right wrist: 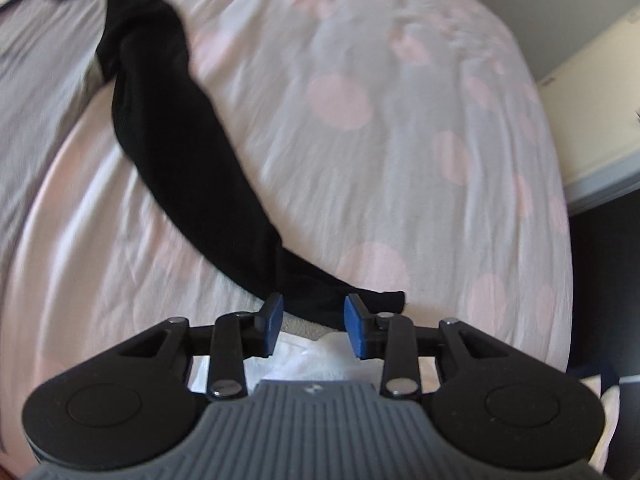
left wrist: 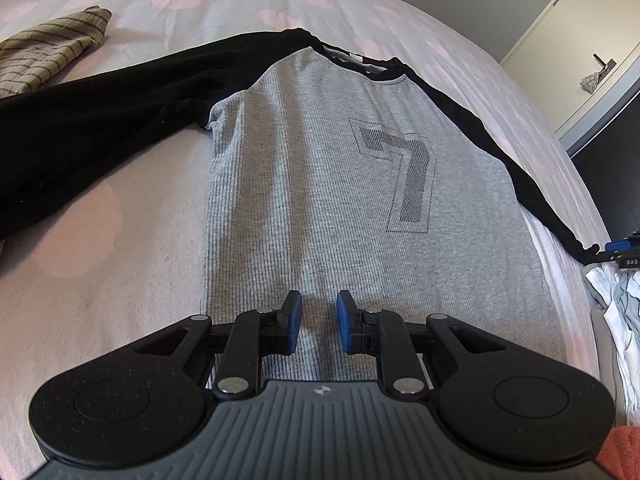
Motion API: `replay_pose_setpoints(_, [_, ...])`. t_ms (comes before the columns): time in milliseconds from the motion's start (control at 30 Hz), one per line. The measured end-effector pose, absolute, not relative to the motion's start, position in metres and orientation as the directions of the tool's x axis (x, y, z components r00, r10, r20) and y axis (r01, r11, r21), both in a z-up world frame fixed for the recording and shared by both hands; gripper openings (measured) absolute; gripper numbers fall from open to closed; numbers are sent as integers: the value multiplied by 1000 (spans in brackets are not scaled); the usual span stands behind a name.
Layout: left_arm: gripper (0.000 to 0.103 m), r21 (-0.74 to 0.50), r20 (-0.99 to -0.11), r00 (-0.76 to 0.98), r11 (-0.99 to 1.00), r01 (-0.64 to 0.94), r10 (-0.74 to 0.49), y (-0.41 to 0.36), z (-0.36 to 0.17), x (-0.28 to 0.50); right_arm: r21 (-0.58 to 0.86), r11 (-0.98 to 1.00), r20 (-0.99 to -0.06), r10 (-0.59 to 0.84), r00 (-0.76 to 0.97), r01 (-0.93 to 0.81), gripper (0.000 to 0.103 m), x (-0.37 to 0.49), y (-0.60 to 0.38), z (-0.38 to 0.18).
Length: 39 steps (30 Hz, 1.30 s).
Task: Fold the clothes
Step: 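Carry the black sleeve across the shirt body with the right gripper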
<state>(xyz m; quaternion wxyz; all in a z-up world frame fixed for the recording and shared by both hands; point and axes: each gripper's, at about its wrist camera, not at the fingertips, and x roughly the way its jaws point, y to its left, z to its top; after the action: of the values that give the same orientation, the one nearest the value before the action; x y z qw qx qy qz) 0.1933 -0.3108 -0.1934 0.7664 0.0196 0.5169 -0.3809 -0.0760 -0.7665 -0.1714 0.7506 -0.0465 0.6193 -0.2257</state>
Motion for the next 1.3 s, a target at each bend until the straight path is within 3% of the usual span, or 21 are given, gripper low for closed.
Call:
replay_pose_setpoints(133, [16,-377,-801,172,706,599,-573,-311,-195,198,-378,879,-914,-405,37,290,37,-71,-783,-200])
replay_pose_setpoints(167, [16,-381,-799,172,706,597,-576,-311,-195,199,-365,876,-917,-398,44,315,29,-72,-786,-203])
replay_pose_setpoints(200, [16,-384,-798,171,706,595,-578,-311,-195,199,-362,872,-916,-399,49,330,11,-73,-787,-203])
replay_pose_setpoints(333, [16,-383,-796,172,704,598,-580,-312,-194,200,-367,864,-904,-419,88,344,5,-78,-781,-183])
replay_pose_setpoints(667, [16,-386,-784,194,707,593,-590,-302,-183,195,-228,760,-874,-435,217,609,3,-90,-802,-91])
replay_pose_setpoints(900, [16,-374,-788,209,719,586,-580,-303,-186,198,-238,733,-892,-425,156,637,4,-87,-830,-116])
replay_pose_setpoints(1000, [16,-367,-789,208,715,596,-578,-309,-189,201,-246,772,-918,-380,116,585,10,-84,-835,-142])
replay_pose_setpoints(1067, [16,-361,-790,206,709,606,-578,-313,-191,202,-233,774,-930,-354,97,589,24,-84,-843,-157])
replay_pose_setpoints(1100, [16,-358,-789,206,706,612,-579,-314,-191,202,-229,770,-933,-347,91,596,37,-85,-846,-164])
replay_pose_setpoints(1133, [16,-354,-788,207,703,617,-579,-315,-192,202,-226,769,-937,-340,84,598,40,-86,-849,-169])
replay_pose_setpoints(1233, [16,-356,-787,207,701,618,-582,-317,-194,204,-221,770,-947,-317,58,599,35,-88,-854,-184])
replay_pose_setpoints(1267, [16,-359,-786,206,701,616,-583,-317,-195,204,-206,775,-952,-300,61,598,30,-90,-853,-186])
replay_pose_setpoints(1300, [16,-362,-785,206,702,614,-585,-317,-195,205,-197,776,-952,-297,71,600,13,-91,-852,-184])
